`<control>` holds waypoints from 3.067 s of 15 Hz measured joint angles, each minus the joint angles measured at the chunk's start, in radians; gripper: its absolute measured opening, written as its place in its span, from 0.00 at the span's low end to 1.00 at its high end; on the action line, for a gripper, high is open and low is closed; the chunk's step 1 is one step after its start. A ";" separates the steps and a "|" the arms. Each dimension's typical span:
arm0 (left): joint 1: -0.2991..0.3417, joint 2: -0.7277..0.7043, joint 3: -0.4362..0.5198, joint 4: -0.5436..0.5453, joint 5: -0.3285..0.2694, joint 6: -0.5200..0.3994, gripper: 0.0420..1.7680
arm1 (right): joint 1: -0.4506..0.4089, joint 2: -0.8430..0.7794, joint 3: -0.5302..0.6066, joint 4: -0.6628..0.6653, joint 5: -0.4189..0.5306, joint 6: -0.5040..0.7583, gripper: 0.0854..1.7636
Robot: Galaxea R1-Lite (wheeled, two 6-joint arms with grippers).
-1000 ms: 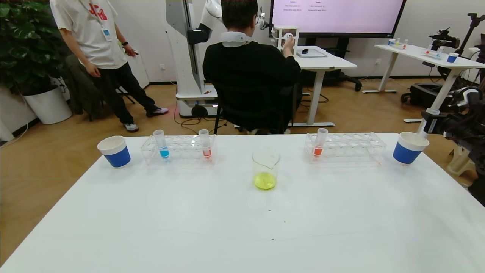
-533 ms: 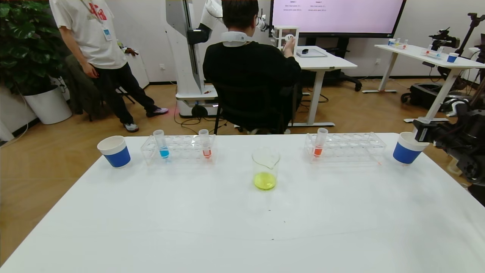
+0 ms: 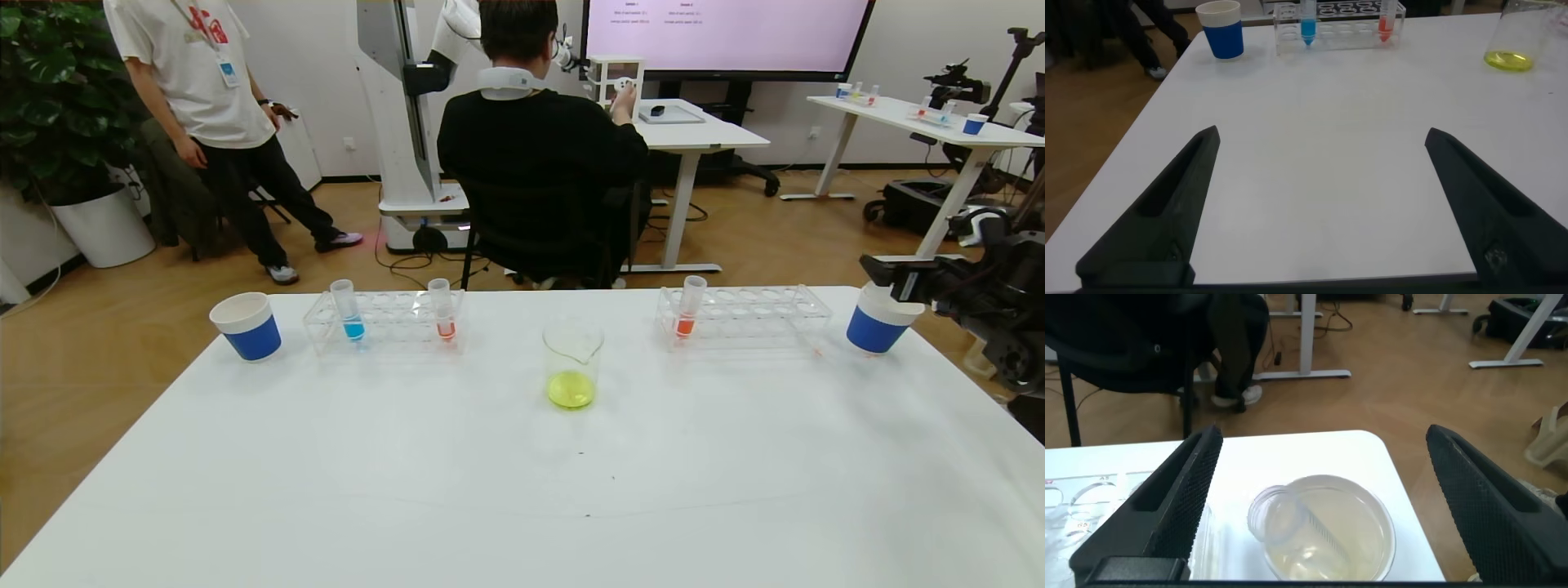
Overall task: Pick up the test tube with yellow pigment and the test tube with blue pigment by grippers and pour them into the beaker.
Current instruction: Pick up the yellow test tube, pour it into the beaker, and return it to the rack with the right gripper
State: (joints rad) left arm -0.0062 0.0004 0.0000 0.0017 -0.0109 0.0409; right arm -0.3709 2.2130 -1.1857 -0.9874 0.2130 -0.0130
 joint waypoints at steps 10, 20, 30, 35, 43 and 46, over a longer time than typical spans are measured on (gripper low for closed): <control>0.000 0.000 0.000 0.000 0.000 0.000 0.99 | 0.419 -0.222 -0.036 0.158 -0.234 0.040 0.98; 0.000 0.000 0.000 0.000 0.000 0.000 0.99 | 0.485 -0.859 0.298 0.166 -0.261 -0.025 0.98; 0.000 0.000 0.000 0.000 0.000 0.000 0.99 | 0.419 -1.669 0.632 0.378 -0.269 -0.167 0.98; 0.000 0.000 0.000 0.000 0.000 0.001 0.99 | 0.399 -2.000 0.704 0.664 -0.266 -0.183 0.98; 0.000 0.000 0.000 0.000 0.000 0.000 0.99 | 0.380 -2.210 1.139 0.739 -0.195 -0.172 0.98; 0.000 0.000 0.000 0.000 0.000 0.000 0.99 | 0.380 -2.213 1.180 0.986 -0.186 -0.118 0.98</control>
State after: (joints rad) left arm -0.0057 0.0004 0.0000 0.0017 -0.0109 0.0413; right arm 0.0091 -0.0004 -0.0053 -0.0017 0.0274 -0.1306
